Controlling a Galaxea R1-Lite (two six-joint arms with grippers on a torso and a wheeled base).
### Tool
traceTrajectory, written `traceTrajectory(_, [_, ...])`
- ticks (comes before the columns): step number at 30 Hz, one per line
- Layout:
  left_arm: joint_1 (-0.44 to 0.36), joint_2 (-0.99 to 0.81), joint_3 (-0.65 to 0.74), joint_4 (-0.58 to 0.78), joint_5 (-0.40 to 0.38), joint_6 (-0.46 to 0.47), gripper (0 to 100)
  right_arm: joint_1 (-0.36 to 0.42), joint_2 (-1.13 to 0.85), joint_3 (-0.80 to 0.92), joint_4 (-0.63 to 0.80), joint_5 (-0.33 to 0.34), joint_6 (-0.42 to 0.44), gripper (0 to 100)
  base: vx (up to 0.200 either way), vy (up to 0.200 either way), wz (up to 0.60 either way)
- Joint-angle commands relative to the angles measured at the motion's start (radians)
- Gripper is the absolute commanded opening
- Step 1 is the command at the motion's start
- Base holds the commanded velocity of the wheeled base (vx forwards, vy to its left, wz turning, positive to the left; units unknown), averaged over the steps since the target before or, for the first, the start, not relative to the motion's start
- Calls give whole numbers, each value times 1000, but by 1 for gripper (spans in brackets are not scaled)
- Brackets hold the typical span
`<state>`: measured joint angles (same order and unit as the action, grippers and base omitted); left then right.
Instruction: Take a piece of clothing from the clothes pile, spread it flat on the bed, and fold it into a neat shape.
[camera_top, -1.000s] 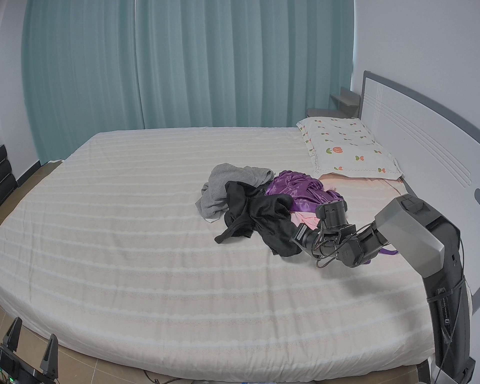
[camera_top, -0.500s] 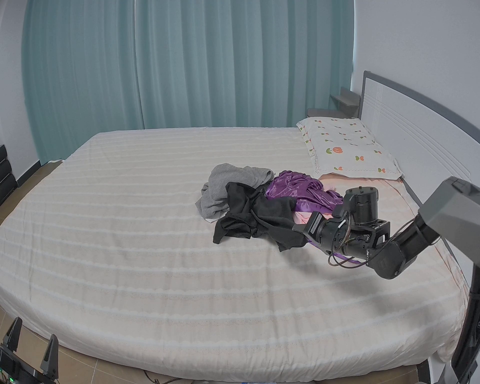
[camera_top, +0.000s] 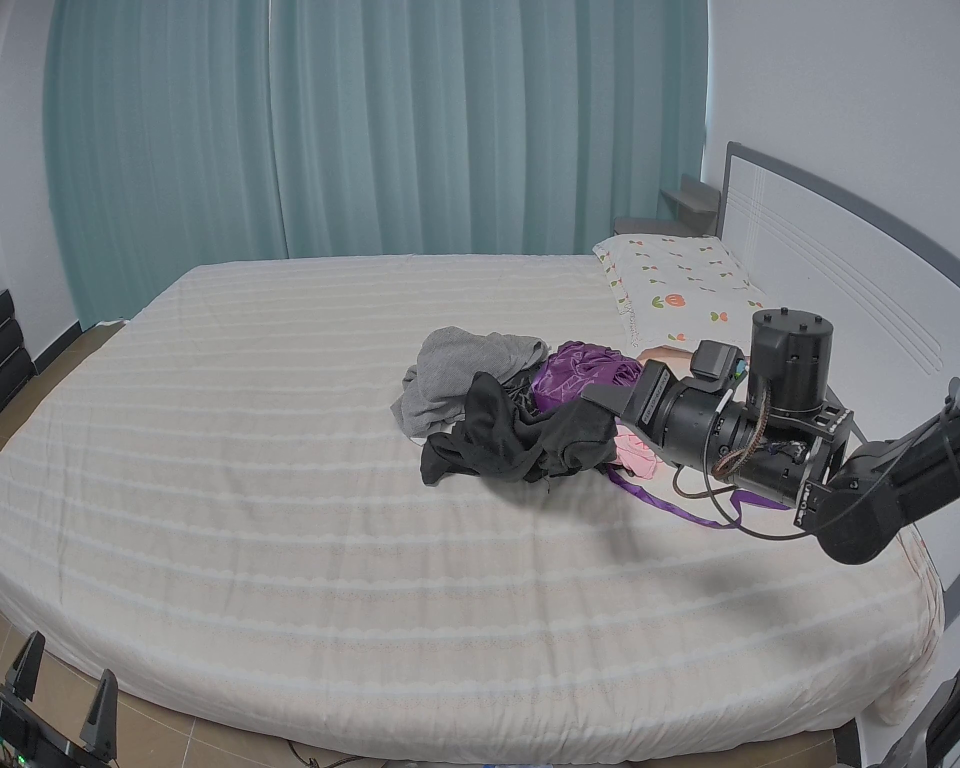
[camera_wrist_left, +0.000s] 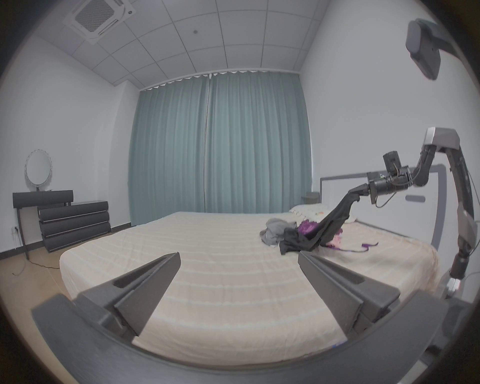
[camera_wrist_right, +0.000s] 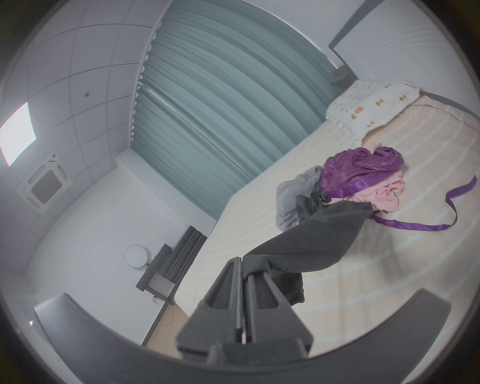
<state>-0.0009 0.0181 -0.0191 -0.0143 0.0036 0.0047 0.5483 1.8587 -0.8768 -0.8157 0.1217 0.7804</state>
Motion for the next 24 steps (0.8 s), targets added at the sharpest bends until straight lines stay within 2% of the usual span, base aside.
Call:
traceTrajectory(1, [-7, 77, -240, -62, -11, -106, 100, 55, -96, -4, -2, -1, -18, 0, 0, 0, 0])
traceTrajectory(5, [-16, 207, -352, -9, -82, -95, 100, 78, -118, -8, -6, 1, -36, 0, 0, 0, 0])
traceTrajectory(10, [-21, 379, -324, 10, -134, -88, 100, 88, -131, -7, -6, 1, -67, 0, 0, 0, 0])
traceTrajectory(15, [-39, 625, -324, 4, -206, -28, 100, 82, -142, 13, -34, 3, -78, 0, 0, 0, 0])
traceTrajectory(16, [-39, 625, -324, 4, -206, -28, 100, 82, -142, 13, -34, 3, -78, 0, 0, 0, 0])
traceTrajectory(17, [-53, 737, -326, -3, -225, -11, 100, 82, -131, 13, -39, 1, -78, 0, 0, 0, 0])
traceTrajectory(19, [-67, 812, -328, -12, -228, -9, 100, 82, -127, 13, -39, 1, -78, 0, 0, 0, 0])
traceTrajectory(24, [-153, 1128, -334, -131, -226, -23, 100, 81, -116, 7, -39, -1, -81, 0, 0, 0, 0])
